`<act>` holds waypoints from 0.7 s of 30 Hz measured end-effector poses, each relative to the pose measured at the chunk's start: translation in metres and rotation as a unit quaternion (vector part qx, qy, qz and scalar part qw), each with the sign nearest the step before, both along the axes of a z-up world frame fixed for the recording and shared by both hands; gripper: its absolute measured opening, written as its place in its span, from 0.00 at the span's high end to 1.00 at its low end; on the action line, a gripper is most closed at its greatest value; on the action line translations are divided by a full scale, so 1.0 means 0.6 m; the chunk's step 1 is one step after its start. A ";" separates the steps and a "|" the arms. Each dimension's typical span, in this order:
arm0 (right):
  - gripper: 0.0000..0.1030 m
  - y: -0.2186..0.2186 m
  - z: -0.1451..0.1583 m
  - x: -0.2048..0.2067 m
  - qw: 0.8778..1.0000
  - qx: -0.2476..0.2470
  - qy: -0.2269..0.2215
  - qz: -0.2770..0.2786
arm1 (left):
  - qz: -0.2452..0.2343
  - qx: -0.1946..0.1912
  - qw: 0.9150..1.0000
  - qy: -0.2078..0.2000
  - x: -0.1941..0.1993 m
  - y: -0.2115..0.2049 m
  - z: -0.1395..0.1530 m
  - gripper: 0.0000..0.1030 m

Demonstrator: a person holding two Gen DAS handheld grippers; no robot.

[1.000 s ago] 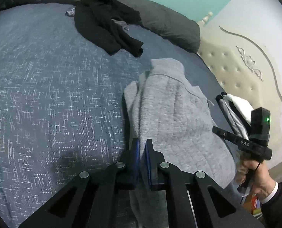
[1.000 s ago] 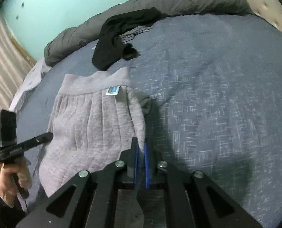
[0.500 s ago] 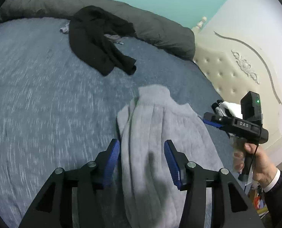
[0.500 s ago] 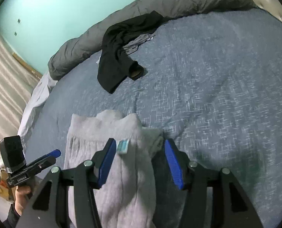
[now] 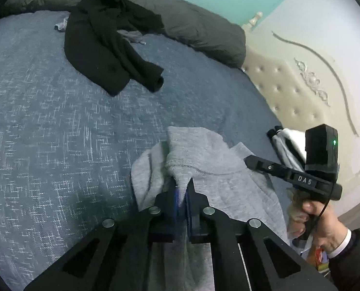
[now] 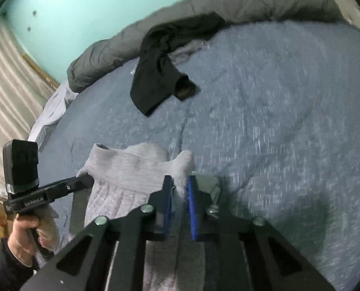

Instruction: Fold clothes

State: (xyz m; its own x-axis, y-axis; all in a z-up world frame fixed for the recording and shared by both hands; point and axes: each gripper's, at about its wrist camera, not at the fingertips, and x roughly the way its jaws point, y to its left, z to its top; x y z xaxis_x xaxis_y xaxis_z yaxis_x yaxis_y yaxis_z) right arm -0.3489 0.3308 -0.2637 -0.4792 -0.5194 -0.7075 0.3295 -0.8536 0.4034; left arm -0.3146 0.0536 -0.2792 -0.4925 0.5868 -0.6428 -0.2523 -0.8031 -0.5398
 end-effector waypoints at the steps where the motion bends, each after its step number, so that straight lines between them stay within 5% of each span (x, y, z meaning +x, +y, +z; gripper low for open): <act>1: 0.92 -0.002 0.010 0.006 1.000 0.005 0.015 0.001 | 0.003 -0.001 1.000 0.005 0.003 -0.001 0.003 0.96; 10: 0.92 -0.058 0.067 0.029 0.988 0.106 0.112 0.002 | 0.032 -0.030 0.998 0.034 -0.001 -0.004 0.042 0.96; 16: 0.92 -0.065 0.001 -0.011 0.990 0.131 0.050 -0.001 | 0.031 -0.053 0.998 -0.018 -0.031 0.003 -0.023 0.96; 21: 0.88 -0.064 -0.033 -0.032 0.991 0.130 0.016 -0.001 | 0.034 -0.059 0.997 -0.021 -0.035 0.011 -0.037 0.96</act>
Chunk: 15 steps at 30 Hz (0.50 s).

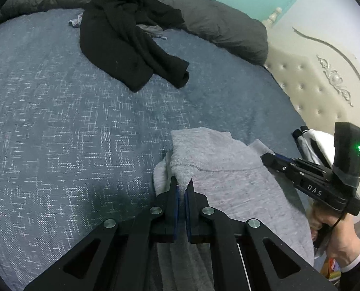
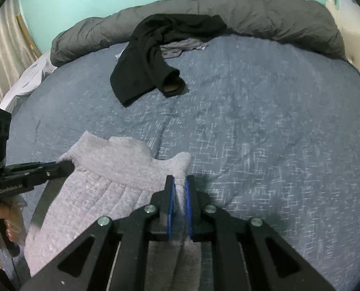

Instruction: Fold clothes

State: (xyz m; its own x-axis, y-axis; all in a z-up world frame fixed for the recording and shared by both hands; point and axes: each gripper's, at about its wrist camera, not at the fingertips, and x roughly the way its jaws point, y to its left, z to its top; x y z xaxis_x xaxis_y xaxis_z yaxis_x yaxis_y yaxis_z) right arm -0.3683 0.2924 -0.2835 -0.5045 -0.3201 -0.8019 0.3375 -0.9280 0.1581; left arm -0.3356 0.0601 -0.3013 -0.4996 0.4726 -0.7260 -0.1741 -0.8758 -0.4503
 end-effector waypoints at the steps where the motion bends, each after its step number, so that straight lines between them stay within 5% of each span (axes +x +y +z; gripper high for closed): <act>1: 0.85 0.004 0.006 -0.001 1.000 -0.004 0.001 -0.002 | 0.000 -0.002 1.000 0.000 0.000 0.001 0.000 0.96; 5: 0.54 0.023 0.039 0.004 1.000 -0.024 0.013 -0.010 | 0.001 -0.010 1.000 0.010 0.012 -0.005 0.029 0.92; 7: 0.54 0.034 0.067 0.017 0.999 -0.035 0.030 -0.016 | -0.001 -0.018 1.000 0.020 0.023 -0.007 0.049 0.87; 11: 0.54 0.012 0.113 0.070 0.997 -0.044 0.041 0.047 | -0.002 -0.043 0.998 0.046 0.058 -0.006 0.094 0.82; 15: 0.84 -0.015 0.098 0.097 0.997 -0.030 0.016 0.072 | -0.015 -0.049 0.996 0.066 0.090 0.007 0.122 0.82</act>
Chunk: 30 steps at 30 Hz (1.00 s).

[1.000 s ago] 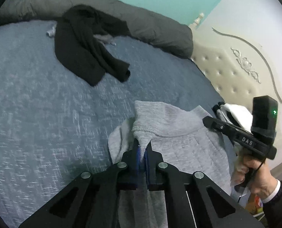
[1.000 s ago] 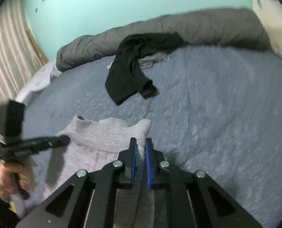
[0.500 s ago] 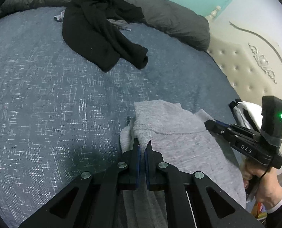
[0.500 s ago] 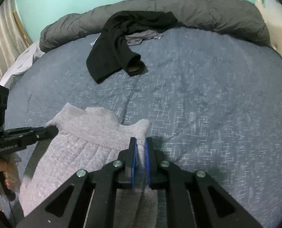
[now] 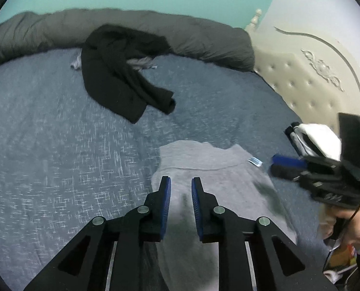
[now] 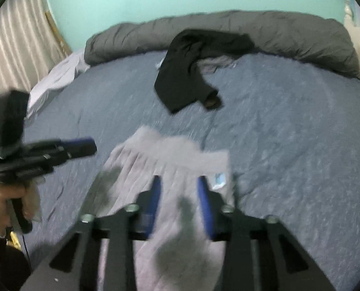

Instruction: Fold clothes

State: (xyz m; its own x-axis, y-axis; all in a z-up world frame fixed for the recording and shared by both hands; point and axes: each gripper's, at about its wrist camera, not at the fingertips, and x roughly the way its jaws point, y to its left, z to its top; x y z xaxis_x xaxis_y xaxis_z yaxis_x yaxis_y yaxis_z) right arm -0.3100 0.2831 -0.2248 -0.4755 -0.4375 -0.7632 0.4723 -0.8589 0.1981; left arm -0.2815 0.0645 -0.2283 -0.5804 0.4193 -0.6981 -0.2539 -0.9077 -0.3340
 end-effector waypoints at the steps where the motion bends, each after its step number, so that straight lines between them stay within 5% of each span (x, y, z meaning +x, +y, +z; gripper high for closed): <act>1: 0.88 -0.002 -0.012 0.000 1.000 0.002 -0.009 -0.003 | -0.011 0.011 1.000 -0.006 0.004 0.008 -0.001 0.82; 6: 0.94 -0.008 -0.073 -0.008 0.998 0.014 -0.050 -0.029 | -0.064 -0.008 0.997 -0.040 0.018 0.079 -0.035 0.82; 17: 1.00 -0.006 -0.166 -0.035 0.994 0.048 -0.086 -0.039 | -0.073 -0.044 0.991 -0.106 0.002 0.107 -0.133 0.87; 24: 1.00 0.028 -0.093 -0.012 0.997 0.006 -0.073 -0.040 | -0.069 -0.030 0.993 -0.090 0.027 0.082 -0.085 0.88; 30: 1.00 0.054 -0.060 0.078 0.996 -0.055 -0.071 -0.002 | -0.082 -0.015 0.993 -0.079 0.082 0.079 -0.052 0.88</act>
